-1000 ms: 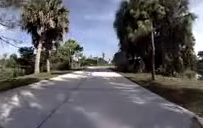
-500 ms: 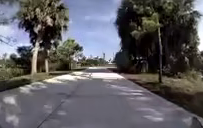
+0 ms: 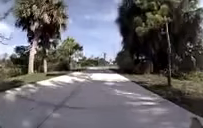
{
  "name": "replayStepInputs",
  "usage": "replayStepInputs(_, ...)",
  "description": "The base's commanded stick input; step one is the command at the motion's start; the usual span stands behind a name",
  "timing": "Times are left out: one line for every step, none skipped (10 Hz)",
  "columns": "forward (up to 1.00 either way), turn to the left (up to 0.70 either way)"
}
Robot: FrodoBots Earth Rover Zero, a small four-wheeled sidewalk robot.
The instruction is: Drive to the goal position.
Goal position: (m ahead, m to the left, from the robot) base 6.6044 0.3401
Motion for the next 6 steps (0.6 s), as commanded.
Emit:
replayStepInputs(0.85, 0.00)
replayStepInputs(0.85, 0.00)
replayStepInputs(0.85, 0.00)
replayStepInputs(0.85, 0.00)
replayStepInputs(0.85, 0.00)
replayStepInputs(0.85, 0.00)
